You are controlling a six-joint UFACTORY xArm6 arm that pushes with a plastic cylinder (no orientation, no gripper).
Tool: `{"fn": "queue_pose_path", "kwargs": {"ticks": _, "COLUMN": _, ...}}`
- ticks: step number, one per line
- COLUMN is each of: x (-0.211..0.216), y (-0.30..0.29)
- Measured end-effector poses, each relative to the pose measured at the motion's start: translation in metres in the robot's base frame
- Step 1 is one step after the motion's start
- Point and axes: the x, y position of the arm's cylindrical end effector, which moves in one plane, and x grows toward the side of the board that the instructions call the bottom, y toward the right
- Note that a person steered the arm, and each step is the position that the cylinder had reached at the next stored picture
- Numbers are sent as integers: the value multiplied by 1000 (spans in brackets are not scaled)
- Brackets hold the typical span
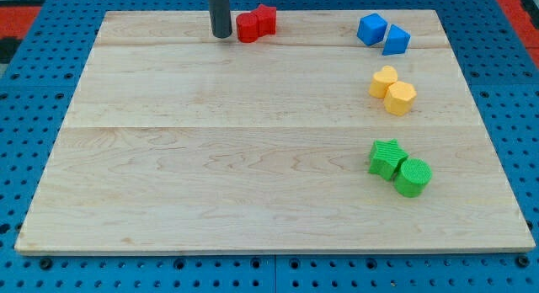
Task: Place the arm close to the green star
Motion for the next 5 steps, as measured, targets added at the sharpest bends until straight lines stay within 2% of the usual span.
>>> {"fn": "queue_pose_path", "kwargs": {"ticks": 1, "x": 13, "y": 2}}
{"fn": "queue_pose_path", "kwargs": {"ticks": 3, "x": 65, "y": 84}}
{"fn": "queue_pose_path", "kwargs": {"ticks": 5, "x": 169, "y": 161}}
